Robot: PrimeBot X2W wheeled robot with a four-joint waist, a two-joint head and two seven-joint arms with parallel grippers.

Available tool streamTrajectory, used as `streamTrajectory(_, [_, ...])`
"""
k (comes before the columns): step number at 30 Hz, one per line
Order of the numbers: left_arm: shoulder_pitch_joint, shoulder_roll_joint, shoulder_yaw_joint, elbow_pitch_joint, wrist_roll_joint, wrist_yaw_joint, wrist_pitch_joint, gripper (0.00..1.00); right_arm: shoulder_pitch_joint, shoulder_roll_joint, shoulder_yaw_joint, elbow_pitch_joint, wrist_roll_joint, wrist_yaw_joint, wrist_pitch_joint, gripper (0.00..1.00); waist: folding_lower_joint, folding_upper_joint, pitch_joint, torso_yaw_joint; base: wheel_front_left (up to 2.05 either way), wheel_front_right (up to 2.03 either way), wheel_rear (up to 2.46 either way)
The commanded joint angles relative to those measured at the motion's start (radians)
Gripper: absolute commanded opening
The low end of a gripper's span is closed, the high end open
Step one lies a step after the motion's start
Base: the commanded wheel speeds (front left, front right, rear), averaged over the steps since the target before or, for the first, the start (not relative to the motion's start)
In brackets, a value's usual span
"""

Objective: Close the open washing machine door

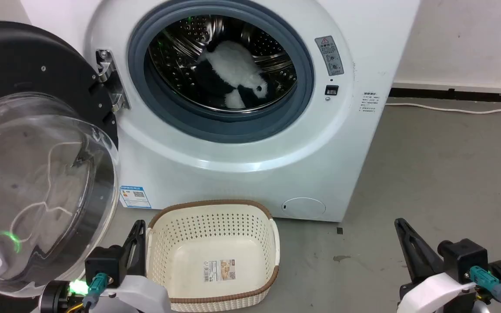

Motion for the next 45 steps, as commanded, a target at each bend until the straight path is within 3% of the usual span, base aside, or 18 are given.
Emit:
streamTrajectory(1, [-0.015,0.0,0.001,-0.004,0.002,0.003,0.0,0.0,-0.014,0.003,-0.001,-0.005,-0.005,0.001,0.0,0.0,0.0,0.0,0.0,0.0,0.0,0.0,0.0])
streamTrajectory(37, [-0.015,0.0,0.001,-0.004,0.002,0.003,0.0,0.0,-0.014,0.003,-0.001,-0.005,-0.005,0.001,0.0,0.0,0.0,0.0,0.0,0.0,0.0,0.0,0.0])
streamTrajectory(38, [-0.015,0.0,0.001,-0.004,0.002,0.003,0.0,1.0,-0.014,0.003,-0.001,-0.005,-0.005,0.001,0.0,1.0,0.0,0.0,0.0,0.0,0.0,0.0,0.0])
streamTrajectory(45, [-0.001,0.0,-0.007,0.0,-0.001,-0.002,-0.011,1.0,0.004,0.0,-0.006,0.003,0.011,0.0,-0.01,1.0,0.0,0.0,0.0,0.001,0.0,0.0,0.0])
